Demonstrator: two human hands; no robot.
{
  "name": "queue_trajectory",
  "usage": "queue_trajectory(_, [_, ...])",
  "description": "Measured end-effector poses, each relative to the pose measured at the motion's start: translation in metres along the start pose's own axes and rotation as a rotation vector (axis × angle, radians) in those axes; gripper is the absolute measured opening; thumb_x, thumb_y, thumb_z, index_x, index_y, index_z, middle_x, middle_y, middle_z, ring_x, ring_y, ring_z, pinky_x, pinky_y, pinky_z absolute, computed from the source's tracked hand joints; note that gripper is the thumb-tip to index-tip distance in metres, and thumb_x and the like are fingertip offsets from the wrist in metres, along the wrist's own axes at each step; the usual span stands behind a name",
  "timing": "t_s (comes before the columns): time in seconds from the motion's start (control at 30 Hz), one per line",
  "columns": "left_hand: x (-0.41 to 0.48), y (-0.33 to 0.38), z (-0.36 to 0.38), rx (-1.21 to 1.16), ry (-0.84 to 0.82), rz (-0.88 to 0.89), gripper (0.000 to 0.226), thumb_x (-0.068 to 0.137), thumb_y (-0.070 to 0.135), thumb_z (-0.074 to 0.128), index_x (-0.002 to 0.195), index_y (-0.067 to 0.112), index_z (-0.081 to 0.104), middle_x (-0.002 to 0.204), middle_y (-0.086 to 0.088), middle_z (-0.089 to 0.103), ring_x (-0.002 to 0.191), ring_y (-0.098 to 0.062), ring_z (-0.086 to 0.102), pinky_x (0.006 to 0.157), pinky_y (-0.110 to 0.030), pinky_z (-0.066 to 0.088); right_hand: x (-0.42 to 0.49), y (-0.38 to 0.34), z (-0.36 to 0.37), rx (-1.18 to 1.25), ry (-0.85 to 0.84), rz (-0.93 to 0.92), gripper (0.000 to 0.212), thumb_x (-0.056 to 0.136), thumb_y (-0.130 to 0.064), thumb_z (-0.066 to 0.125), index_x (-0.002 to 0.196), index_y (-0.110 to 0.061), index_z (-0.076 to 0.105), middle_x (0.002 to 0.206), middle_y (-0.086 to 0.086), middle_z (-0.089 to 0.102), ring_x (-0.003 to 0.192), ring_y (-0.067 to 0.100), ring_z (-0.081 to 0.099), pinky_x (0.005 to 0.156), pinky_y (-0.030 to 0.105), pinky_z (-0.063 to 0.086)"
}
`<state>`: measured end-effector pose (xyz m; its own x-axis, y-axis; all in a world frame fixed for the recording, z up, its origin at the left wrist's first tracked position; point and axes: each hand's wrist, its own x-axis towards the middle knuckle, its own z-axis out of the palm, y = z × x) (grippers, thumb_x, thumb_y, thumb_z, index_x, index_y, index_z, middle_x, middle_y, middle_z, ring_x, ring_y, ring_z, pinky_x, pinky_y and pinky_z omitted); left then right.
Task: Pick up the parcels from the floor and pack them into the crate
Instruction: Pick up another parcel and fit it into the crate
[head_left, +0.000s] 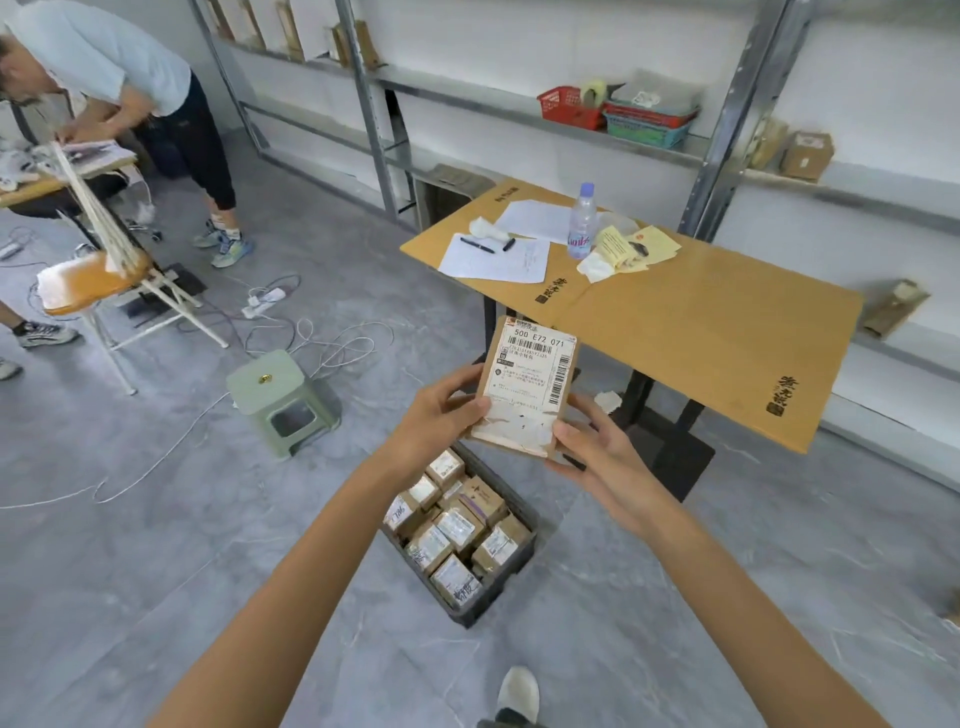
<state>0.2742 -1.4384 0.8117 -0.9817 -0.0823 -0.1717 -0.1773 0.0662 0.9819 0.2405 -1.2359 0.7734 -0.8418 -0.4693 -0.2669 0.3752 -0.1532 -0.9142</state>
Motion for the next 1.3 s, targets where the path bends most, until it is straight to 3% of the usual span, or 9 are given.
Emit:
queue_trajectory(0.1, [0.022, 0.001, -0.026, 0.010, -0.006, -0.027, 0.041, 0.095, 0.005, 0.050, 0.134, 0.019, 0.049, 0.119, 0.000, 0.061, 0.097, -0.008, 0.064, 0.076, -0.022, 0.056, 0.030, -0.002, 0.016, -0.017, 0.000, 0.018, 0.061, 0.075, -0.024, 0.065, 0.132, -0.028, 0.042, 0.120, 0.010, 0.063, 0.110, 0.019, 0.063, 0.082, 0.030, 0.057])
queue_trajectory(0.4, [0.108, -0.022, -0.099, 0.052, -0.163, -0.088, 0.040, 0.096, 0.003, 0.047, 0.133, 0.019, 0.048, 0.123, 0.002, 0.060, 0.105, -0.012, 0.062, 0.081, -0.024, 0.056, 0.122, 0.020, 0.052, -0.078, 0.124, 0.103, 0.091, 0.063, -0.039, 0.072, 0.143, -0.031, 0.029, 0.124, 0.008, 0.060, 0.116, 0.022, 0.059, 0.100, 0.049, 0.047])
queue_trajectory(0.63, [0.204, -0.040, -0.159, 0.183, -0.418, -0.105, 0.038, 0.096, 0.005, 0.049, 0.129, 0.024, 0.049, 0.115, 0.006, 0.063, 0.103, -0.011, 0.063, 0.085, -0.027, 0.055, 0.200, 0.041, 0.094, -0.006, 0.392, 0.112, 0.073, 0.082, -0.036, 0.066, 0.143, -0.031, 0.027, 0.118, 0.006, 0.060, 0.106, 0.016, 0.062, 0.092, 0.041, 0.053])
queue_trajectory(0.8, [0.265, -0.076, -0.197, 0.336, -0.528, -0.142, 0.040, 0.096, 0.004, 0.047, 0.133, 0.018, 0.050, 0.121, -0.001, 0.062, 0.101, -0.011, 0.062, 0.081, -0.022, 0.054, 0.252, 0.075, 0.124, 0.076, 0.541, 0.179, 0.074, 0.082, -0.038, 0.066, 0.144, -0.029, 0.026, 0.119, 0.008, 0.061, 0.103, 0.019, 0.065, 0.084, 0.037, 0.056])
queue_trajectory(0.97, [0.313, -0.153, -0.216, 0.452, -0.554, -0.219, 0.039, 0.095, -0.002, 0.045, 0.130, 0.013, 0.055, 0.112, -0.003, 0.063, 0.095, -0.013, 0.061, 0.071, -0.013, 0.053, 0.310, 0.142, 0.133, 0.124, 0.642, 0.339, 0.103, 0.057, -0.054, 0.079, 0.144, -0.024, 0.031, 0.126, 0.000, 0.059, 0.109, 0.018, 0.063, 0.091, 0.045, 0.054])
queue_trajectory(1.03, [0.327, -0.196, -0.218, 0.497, -0.541, -0.279, 0.040, 0.093, -0.004, 0.042, 0.127, 0.013, 0.056, 0.103, -0.002, 0.063, 0.085, -0.013, 0.059, 0.063, -0.011, 0.048, 0.333, 0.181, 0.132, 0.124, 0.673, 0.417, 0.096, 0.059, -0.055, 0.081, 0.138, -0.024, 0.037, 0.120, -0.007, 0.061, 0.106, 0.013, 0.064, 0.094, 0.044, 0.053])
queue_trajectory(1.1, [0.337, -0.249, -0.219, 0.500, -0.511, -0.384, 0.037, 0.094, -0.002, 0.040, 0.125, 0.011, 0.056, 0.096, -0.001, 0.063, 0.074, -0.012, 0.057, 0.066, -0.021, 0.049, 0.355, 0.225, 0.129, 0.118, 0.695, 0.474, 0.075, 0.070, -0.048, 0.078, 0.132, -0.026, 0.041, 0.113, -0.011, 0.062, 0.102, 0.009, 0.063, 0.091, 0.038, 0.054])
queue_trajectory(1.2, [0.347, -0.342, -0.219, 0.599, -0.489, -0.476, 0.035, 0.099, 0.008, 0.038, 0.132, 0.012, 0.050, 0.124, -0.005, 0.060, 0.103, -0.020, 0.060, 0.090, -0.029, 0.050, 0.386, 0.304, 0.118, 0.057, 0.735, 0.617, 0.079, 0.073, -0.049, 0.075, 0.137, -0.026, 0.035, 0.120, -0.009, 0.057, 0.106, 0.011, 0.059, 0.099, 0.034, 0.047])
queue_trajectory(1.3, [0.351, -0.431, -0.216, 0.659, -0.501, -0.553, 0.038, 0.101, 0.009, 0.033, 0.136, 0.011, 0.045, 0.133, -0.005, 0.052, 0.110, -0.019, 0.056, 0.087, -0.020, 0.050, 0.405, 0.392, 0.100, 0.035, 0.752, 0.779, 0.093, 0.067, -0.058, 0.075, 0.142, -0.024, 0.032, 0.132, -0.002, 0.053, 0.114, 0.020, 0.057, 0.104, 0.042, 0.044])
